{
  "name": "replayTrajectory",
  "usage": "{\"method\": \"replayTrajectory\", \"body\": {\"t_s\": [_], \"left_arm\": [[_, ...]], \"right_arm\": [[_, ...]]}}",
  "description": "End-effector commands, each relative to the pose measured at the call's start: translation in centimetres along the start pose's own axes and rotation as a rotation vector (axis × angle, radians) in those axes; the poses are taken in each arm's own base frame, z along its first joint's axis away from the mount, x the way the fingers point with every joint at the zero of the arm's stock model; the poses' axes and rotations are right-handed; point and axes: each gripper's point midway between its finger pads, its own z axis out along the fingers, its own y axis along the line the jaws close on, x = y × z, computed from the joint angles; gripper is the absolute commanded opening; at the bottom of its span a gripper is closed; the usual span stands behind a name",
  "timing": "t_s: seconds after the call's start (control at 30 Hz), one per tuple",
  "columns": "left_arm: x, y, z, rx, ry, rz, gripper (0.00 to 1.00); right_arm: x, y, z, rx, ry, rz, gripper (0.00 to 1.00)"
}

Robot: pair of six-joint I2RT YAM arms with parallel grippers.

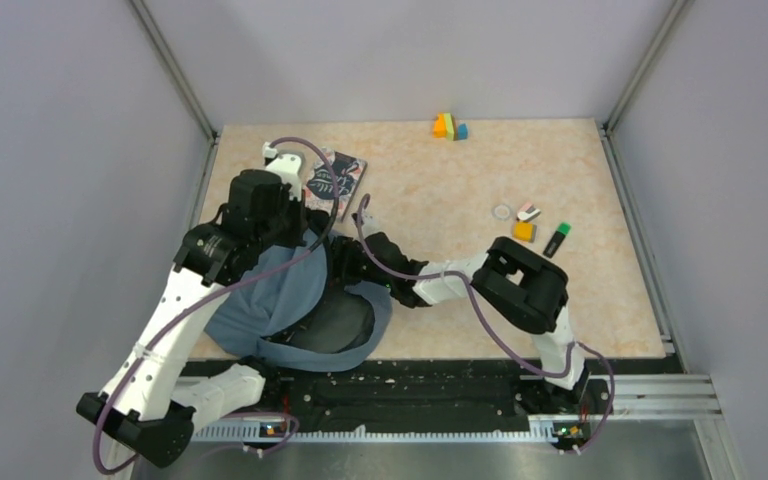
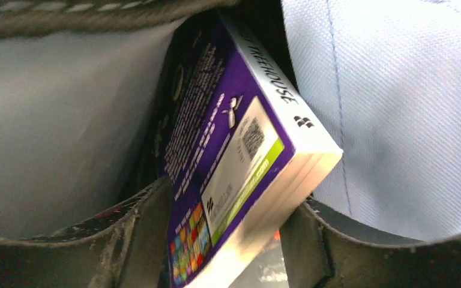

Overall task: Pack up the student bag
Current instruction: Place the book in the student bag.

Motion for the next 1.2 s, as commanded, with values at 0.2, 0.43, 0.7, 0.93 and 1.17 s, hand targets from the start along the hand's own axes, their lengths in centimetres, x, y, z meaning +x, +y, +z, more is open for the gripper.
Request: {"method": "replayTrajectory", "body": {"t_s": [0.2, 0.43, 0.7, 0.93, 1.17], "left_arm": [[-2.8, -0.1, 0.1, 0.031, -0.13, -0.049, 0.0], [-2.6, 0.7, 0.2, -0.001, -0.164, -0.085, 0.0], [-2.0, 1.2, 0.4, -0.019, -0.189, -0.136, 0.0], [-2.3, 1.2, 0.1, -0.023, -0.184, -0.154, 0.0], [-2.2, 1.5, -0.2, -0.034, -0.181, -0.16, 0.0]], "right_arm": [[-3.3, 1.6, -4.9, 0.003, -0.146, -0.159, 0.73], [-6.1, 0.7, -10.2, 0.074, -0.297, -0.224, 0.74], [-9.0, 1.4, -14.9, 0.147, -0.372, -0.458, 0.79], [-4.5, -0.7, -12.7, 0.169, -0.094, -0.724, 0.78], [0.1, -1.6, -9.9, 0.152, 0.086, -0.83, 0.77]]}}
